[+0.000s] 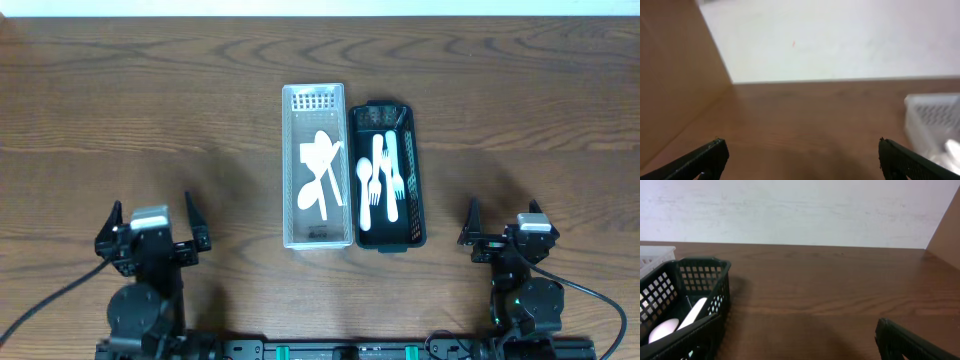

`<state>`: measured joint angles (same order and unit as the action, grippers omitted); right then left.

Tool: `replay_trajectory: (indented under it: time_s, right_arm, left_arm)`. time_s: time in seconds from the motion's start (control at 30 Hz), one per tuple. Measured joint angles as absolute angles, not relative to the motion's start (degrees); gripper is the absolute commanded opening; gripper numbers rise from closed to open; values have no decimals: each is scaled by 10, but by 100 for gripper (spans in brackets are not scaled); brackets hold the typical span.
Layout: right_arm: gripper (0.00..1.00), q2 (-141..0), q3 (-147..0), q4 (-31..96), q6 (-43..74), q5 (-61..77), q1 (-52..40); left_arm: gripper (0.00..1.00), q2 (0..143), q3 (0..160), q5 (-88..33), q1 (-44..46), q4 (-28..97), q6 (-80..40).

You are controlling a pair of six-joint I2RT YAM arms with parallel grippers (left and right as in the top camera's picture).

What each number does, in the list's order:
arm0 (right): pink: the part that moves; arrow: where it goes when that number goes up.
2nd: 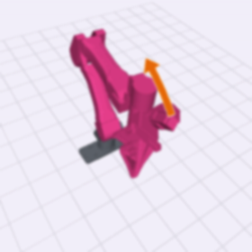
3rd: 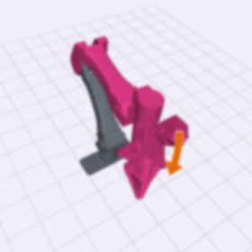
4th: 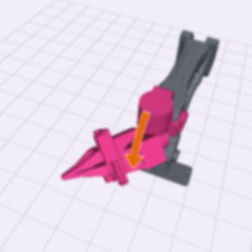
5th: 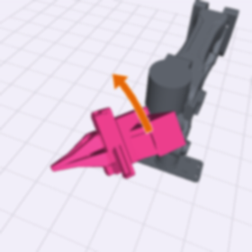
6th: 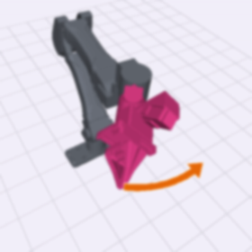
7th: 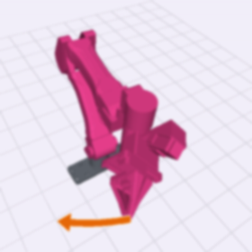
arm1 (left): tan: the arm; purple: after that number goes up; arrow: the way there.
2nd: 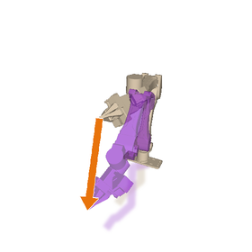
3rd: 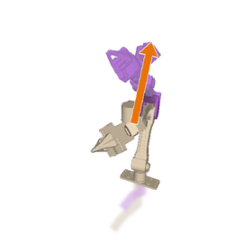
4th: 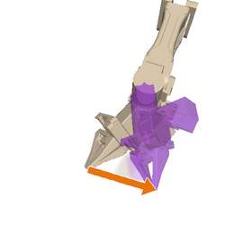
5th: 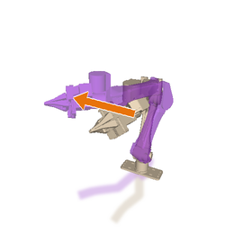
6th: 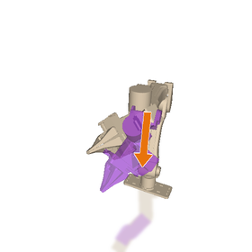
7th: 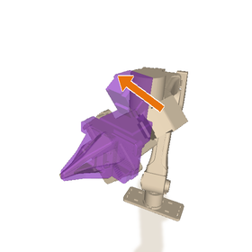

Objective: Pack container

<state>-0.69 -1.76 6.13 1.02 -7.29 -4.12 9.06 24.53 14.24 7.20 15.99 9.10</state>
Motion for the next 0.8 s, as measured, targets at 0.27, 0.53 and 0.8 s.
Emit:
replay_trajectory:
  time_s: [0.27, 0.53, 0.8]
  right_arm:
    - [99, -7, -18, 61, 10, -73, -41]
    - [99, -7, -18, 61, 10, -73, -41]
    - [99, -7, -17, 61, 10, -72, -41]
  left_arm:
    - [98, 11, 112, 76, 72, 5, 73]
    - [98, 6, 33, 58, 72, -44, 58]
    - [98, 6, 10, 47, 72, 9, 24]
